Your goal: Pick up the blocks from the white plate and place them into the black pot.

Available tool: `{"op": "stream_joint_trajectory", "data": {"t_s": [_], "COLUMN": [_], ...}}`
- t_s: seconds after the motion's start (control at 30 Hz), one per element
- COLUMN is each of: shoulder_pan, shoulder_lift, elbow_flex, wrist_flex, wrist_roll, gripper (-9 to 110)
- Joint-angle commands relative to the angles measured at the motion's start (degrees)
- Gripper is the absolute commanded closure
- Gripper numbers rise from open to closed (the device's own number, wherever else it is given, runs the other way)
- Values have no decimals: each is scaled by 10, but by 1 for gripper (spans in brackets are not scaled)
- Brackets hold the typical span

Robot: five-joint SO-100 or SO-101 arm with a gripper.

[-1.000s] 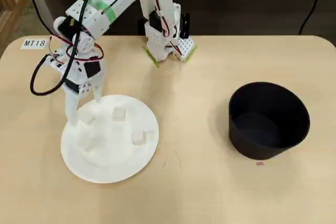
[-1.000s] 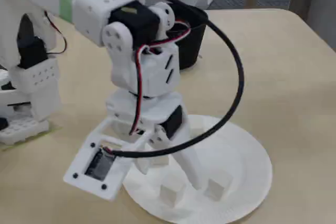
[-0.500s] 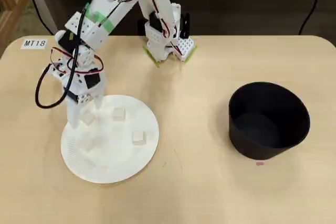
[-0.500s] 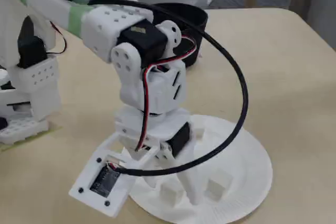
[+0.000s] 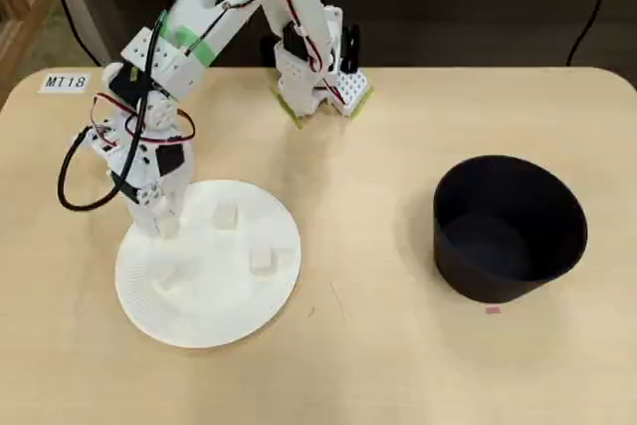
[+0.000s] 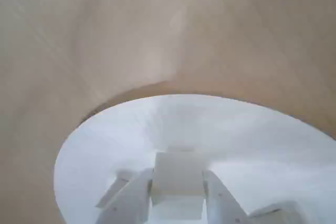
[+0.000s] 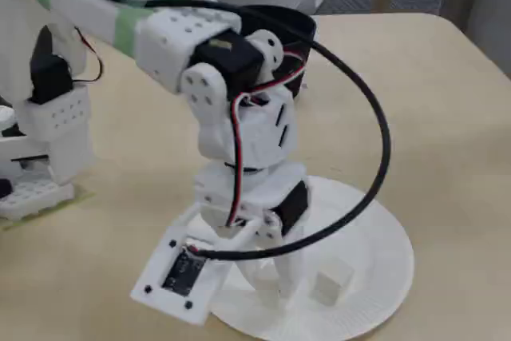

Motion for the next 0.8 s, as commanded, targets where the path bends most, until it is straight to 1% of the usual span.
{"op": "stream_joint_trajectory", "data": {"t_s": [0.0, 0.13, 0.2, 0.27, 0.43, 0.57, 0.63, 0.77], "shoulder_pan": [-17, -59, -97, -148, -339, -509, -580, -682], "shoulder_lift": [74, 250, 330, 387, 463, 488, 489, 513], "elbow_flex": [-25, -25, -25, -25, -21, 0, 24, 149], "wrist_flex": [-24, -65, -81, -71, -1, 16, -5, -163], "wrist_roll": [-2, 0, 33, 89, 205, 272, 290, 290], "gripper": [104, 104, 104, 104, 104, 104, 104, 104]}}
